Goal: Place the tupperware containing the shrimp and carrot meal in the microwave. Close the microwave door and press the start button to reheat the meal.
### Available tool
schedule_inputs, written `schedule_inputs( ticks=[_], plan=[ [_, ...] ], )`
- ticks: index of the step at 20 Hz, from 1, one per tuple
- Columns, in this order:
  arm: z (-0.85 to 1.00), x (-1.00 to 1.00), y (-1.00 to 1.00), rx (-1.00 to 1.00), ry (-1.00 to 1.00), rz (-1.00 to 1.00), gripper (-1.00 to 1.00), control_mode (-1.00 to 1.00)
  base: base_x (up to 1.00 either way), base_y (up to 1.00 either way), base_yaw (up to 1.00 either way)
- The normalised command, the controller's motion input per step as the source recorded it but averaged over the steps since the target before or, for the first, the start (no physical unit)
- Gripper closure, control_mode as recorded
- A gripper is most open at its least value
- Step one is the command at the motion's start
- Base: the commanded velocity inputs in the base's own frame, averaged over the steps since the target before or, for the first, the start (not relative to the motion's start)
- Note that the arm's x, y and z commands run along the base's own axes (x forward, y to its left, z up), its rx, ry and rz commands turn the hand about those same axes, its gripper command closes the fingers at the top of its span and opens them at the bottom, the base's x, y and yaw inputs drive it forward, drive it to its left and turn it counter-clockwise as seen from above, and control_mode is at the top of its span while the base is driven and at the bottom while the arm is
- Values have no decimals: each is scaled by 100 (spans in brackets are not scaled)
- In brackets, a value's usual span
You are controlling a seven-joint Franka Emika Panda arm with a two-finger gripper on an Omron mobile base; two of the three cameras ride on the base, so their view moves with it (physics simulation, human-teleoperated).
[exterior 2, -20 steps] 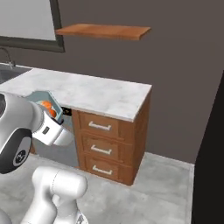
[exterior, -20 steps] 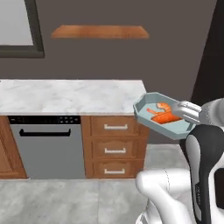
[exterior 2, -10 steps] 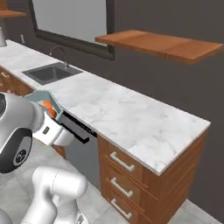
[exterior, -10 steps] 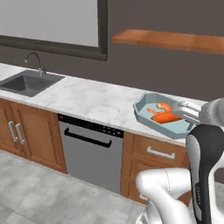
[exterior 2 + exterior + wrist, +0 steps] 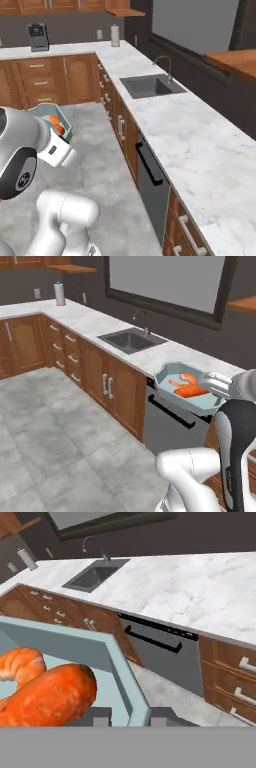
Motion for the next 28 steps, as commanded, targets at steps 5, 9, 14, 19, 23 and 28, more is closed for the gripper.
schedule_inputs(
  ticks=[5, 9, 14, 19, 23, 28],
  plan=[
    [0, 0, 0, 0, 0, 0, 100, 100, 90, 35, 60],
    [0, 0, 0, 0, 0, 0, 100, 100, 100, 0, 45],
    [0, 0, 0, 0, 0, 0, 100, 100, 100, 2, 37],
    [0, 0, 0, 0, 0, 0, 100, 100, 100, 13, 28],
    [0, 0, 0, 0, 0, 0, 100, 100, 100, 17, 19],
    [0, 0, 0, 0, 0, 0, 100, 100, 100, 18, 16]
  ],
)
